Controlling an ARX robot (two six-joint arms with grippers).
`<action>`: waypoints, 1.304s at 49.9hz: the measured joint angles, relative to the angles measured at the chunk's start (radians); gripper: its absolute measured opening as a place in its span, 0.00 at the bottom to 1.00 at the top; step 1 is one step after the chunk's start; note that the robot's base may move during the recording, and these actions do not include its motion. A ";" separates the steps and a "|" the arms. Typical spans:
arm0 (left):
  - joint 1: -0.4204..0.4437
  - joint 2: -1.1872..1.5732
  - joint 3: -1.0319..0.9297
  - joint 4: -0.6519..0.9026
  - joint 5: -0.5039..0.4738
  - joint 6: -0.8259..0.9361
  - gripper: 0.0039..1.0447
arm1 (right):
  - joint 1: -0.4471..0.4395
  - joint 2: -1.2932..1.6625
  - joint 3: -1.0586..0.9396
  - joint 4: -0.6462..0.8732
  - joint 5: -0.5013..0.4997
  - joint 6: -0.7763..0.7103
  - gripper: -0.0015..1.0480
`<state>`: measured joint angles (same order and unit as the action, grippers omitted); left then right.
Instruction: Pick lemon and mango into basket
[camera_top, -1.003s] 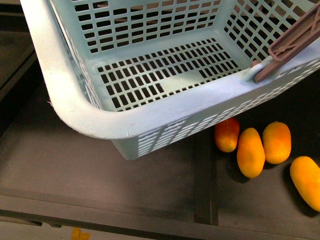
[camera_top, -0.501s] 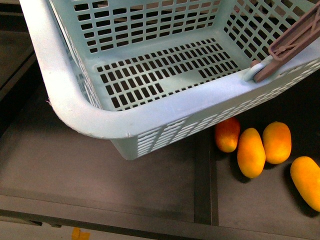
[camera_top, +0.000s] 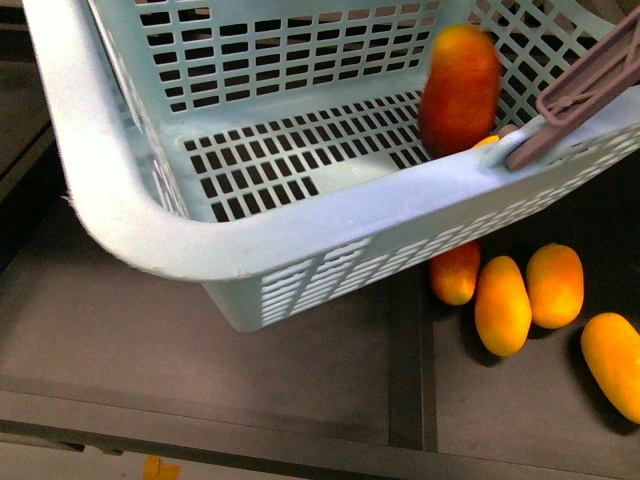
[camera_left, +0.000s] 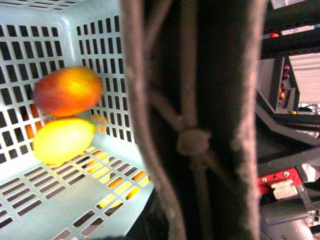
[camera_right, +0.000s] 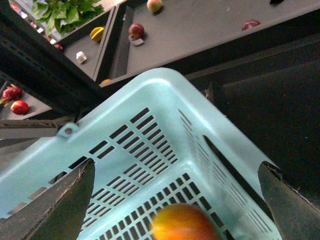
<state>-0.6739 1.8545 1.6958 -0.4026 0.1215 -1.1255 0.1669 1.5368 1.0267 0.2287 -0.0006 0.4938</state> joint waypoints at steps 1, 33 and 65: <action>0.000 0.000 0.000 0.000 -0.001 -0.001 0.04 | -0.006 -0.009 -0.008 0.000 0.000 -0.003 0.91; -0.004 0.000 0.000 0.000 0.007 -0.011 0.04 | -0.171 -0.481 -0.595 0.382 -0.007 -0.463 0.38; -0.001 0.000 0.000 0.000 -0.001 -0.005 0.04 | -0.169 -0.855 -0.932 0.349 0.000 -0.488 0.02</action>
<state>-0.6750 1.8545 1.6958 -0.4026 0.1204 -1.1301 -0.0021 0.6823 0.0944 0.5774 -0.0002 0.0059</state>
